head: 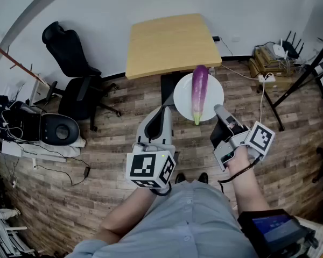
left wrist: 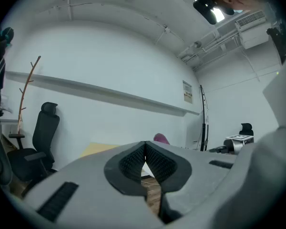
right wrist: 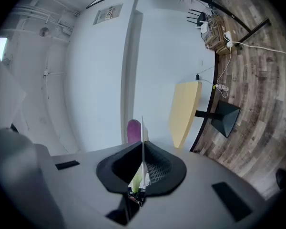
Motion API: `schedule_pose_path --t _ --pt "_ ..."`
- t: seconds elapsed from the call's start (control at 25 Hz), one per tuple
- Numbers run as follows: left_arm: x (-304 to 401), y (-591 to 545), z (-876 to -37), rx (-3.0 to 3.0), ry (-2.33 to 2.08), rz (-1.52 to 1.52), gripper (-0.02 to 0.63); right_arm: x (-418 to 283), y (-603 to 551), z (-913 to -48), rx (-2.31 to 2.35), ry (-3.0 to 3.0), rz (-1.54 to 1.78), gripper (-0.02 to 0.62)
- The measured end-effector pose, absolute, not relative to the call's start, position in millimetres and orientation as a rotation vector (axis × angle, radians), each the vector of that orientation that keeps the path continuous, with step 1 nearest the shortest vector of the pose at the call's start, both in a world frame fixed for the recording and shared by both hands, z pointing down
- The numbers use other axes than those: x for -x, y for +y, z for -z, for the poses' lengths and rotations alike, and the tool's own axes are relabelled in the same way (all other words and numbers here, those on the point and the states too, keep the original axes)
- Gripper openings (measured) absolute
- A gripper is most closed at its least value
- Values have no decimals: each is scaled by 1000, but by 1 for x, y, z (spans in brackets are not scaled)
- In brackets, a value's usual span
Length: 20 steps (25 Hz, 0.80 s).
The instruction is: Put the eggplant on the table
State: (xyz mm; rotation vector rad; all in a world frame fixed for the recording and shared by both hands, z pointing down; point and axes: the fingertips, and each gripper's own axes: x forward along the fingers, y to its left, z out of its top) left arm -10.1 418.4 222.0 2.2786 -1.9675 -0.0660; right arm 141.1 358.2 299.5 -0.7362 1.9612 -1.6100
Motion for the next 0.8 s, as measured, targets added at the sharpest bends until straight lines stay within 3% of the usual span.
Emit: schedule_pose_path --t 0.8 --pt "-17 366 -214 -2238 -1974 40 6 -170 307 -292 742 1948 1657 12"
